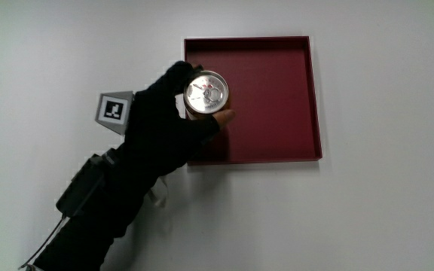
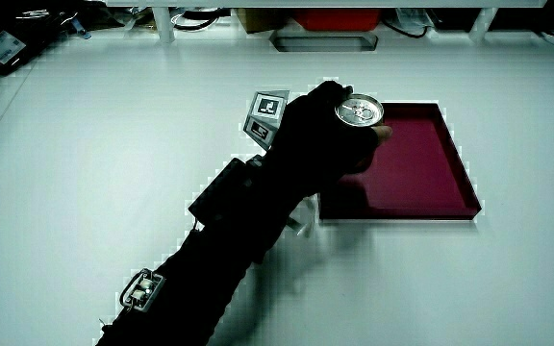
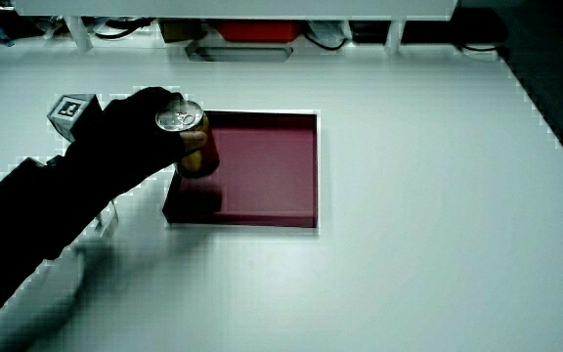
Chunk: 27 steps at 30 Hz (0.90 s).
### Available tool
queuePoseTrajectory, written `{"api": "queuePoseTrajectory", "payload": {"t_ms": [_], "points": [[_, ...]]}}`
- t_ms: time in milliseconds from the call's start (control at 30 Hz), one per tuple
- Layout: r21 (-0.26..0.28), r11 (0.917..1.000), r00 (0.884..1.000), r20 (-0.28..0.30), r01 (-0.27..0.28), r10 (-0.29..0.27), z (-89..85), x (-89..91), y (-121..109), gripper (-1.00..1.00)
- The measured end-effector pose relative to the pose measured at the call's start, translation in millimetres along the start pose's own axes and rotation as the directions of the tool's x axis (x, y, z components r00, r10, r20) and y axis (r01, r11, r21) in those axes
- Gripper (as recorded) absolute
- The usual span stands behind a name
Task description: Place red bull into plate
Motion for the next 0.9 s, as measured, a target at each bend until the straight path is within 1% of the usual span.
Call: {"api": "queuePoseTrajectory", "payload": {"t_ms": [33, 67, 100, 133, 167, 200, 267, 300, 333, 367, 400, 433, 467, 500, 533, 567, 633, 667, 700, 733, 767, 800, 833, 867, 900], "points": [[-0.010, 0.9999, 1.000, -0.019, -0.008, 0.007, -2.6, -2.0, -1.3, 0.00], [-0.020, 0.9994, 0.999, -0.022, -0.028, 0.027, -5.3, -4.7, -3.0, 0.00], [-0.025, 0.9992, 1.000, -0.003, -0.031, 0.031, -8.2, -5.2, -4.5, 0.00], [-0.027, 0.9984, 0.999, -0.026, -0.049, 0.048, -10.0, -8.1, -6.1, 0.00], [-0.028, 0.9982, 0.998, -0.038, -0.052, 0.051, -12.0, -9.2, -7.7, 0.00], [-0.036, 0.9974, 0.998, -0.023, -0.063, 0.062, -14.2, -9.9, -8.9, 0.00], [-0.047, 0.9968, 0.998, -0.027, -0.065, 0.064, -17.8, -13.1, -10.9, 0.00], [-0.050, 0.9967, 0.997, -0.053, -0.064, 0.062, -19.2, -14.8, -12.0, 0.00], [-0.055, 0.9954, 0.996, -0.056, -0.079, 0.076, -21.0, -16.8, -13.4, 0.00], [-0.056, 0.9955, 0.996, -0.042, -0.076, 0.074, -22.9, -18.5, -14.5, 0.00], [-0.059, 0.9936, 0.994, -0.055, -0.096, 0.093, -24.3, -20.5, -15.9, 0.00], [-0.060, 0.9944, 0.995, -0.044, -0.087, 0.085, -26.0, -21.9, -16.8, 0.00], [-0.065, 0.9905, 0.992, -0.054, -0.121, 0.117, -27.2, -22.3, -18.1, 0.00], [-0.064, 0.9914, 0.992, -0.061, -0.114, 0.110, -28.4, -23.8, -18.7, 0.00], [-0.071, 0.9875, 0.988, -0.080, -0.141, 0.135, -29.3, -25.7, -19.4, 0.00], [-0.076, 0.9883, 0.989, -0.074, -0.133, 0.127, -30.5, -27.0, -19.5, 0.00], [-0.082, 0.9857, 0.987, -0.083, -0.147, 0.140, -32.3, -28.9, -20.3, 0.00], [-0.093, 0.9823, 0.985, -0.069, -0.163, 0.157, -33.6, -27.7, -20.7, 0.00], [-0.090, 0.9823, 0.985, -0.060, -0.164, 0.159, -34.4, -30.1, -21.2, 0.00], [-0.088, 0.9856, 0.989, -0.039, -0.144, 0.141, -34.3, -32.7, -21.2, 0.00], [-0.099, 0.9815, 0.986, -0.060, -0.164, 0.159, -34.4, -29.8, -21.0, 0.00], [-0.100, 0.9808, 0.985, -0.063, -0.167, 0.162, -34.3, -30.5, -20.7, 0.00], [-0.106, 0.9788, 0.984, -0.054, -0.175, 0.170, -34.5, -30.1, -20.1, 0.00], [-0.108, 0.9785, 0.983, -0.073, -0.175, 0.168, -34.7, -30.1, -19.4, 0.00], [-0.115, 0.9781, 0.985, -0.043, -0.173, 0.170, -35.4, -29.0, -19.3, 0.00]]}}
